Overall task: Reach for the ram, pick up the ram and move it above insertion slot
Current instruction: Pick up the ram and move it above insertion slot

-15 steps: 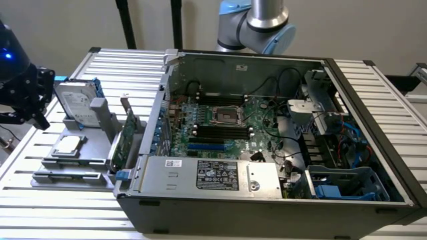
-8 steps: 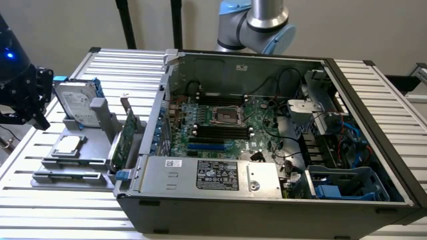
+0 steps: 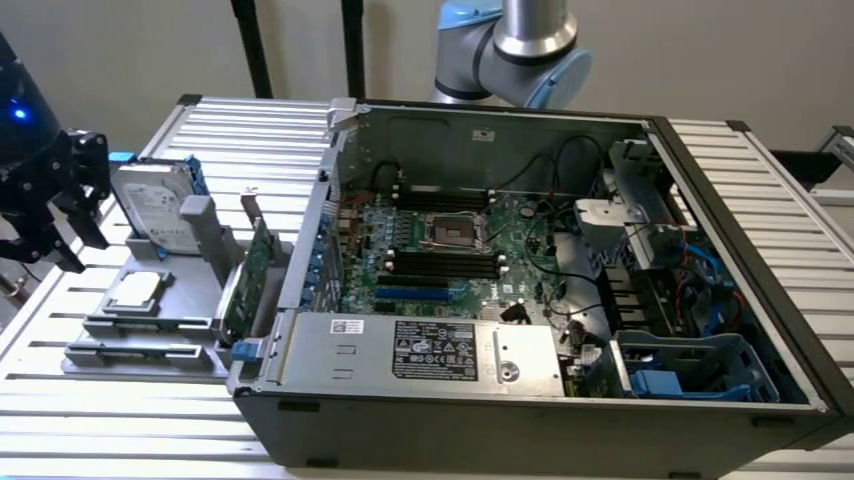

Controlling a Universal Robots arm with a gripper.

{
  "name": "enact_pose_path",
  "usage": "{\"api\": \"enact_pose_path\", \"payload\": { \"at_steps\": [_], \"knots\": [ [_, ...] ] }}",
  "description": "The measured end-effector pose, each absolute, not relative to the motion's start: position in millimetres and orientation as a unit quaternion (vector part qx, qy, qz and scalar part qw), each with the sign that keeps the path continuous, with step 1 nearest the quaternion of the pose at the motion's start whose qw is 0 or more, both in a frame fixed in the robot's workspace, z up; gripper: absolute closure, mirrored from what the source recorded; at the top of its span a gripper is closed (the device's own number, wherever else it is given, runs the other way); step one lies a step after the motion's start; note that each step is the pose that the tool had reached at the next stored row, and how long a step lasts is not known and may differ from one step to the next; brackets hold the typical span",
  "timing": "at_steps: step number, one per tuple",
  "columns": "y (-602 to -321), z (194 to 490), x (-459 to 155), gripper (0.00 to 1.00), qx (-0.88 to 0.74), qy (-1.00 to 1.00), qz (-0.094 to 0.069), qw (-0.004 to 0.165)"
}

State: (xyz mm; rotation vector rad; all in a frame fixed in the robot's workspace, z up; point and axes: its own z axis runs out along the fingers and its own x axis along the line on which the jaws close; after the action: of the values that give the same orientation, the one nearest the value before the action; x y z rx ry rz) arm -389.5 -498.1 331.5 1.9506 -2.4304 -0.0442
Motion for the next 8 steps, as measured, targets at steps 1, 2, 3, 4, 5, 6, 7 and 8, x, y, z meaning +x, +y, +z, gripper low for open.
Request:
{"api": "enact_pose_path", "payload": {
  "at_steps": [1,2,3,4,5,6,7,8],
  "knots": [
    [-499.1,330.3,-389.5,0.64,0.627,-0.779,-0.014,0.012],
    [-500.1,329.1,-389.5,0.64,0.628,-0.778,-0.014,0.012],
    [-501.0,327.7,-389.5,0.64,0.629,-0.777,-0.014,0.012],
    [-501.9,326.4,-389.4,0.64,0.631,-0.776,-0.014,0.012],
    [-502.7,325.2,-389.4,0.64,0.632,-0.775,-0.014,0.012],
    [-503.5,323.9,-389.5,0.64,0.634,-0.773,-0.014,0.012],
    [-504.2,322.8,-389.5,0.64,0.635,-0.772,-0.014,0.012],
    [-504.8,321.4,-389.5,0.64,0.637,-0.770,-0.014,0.012]
  ]
}}
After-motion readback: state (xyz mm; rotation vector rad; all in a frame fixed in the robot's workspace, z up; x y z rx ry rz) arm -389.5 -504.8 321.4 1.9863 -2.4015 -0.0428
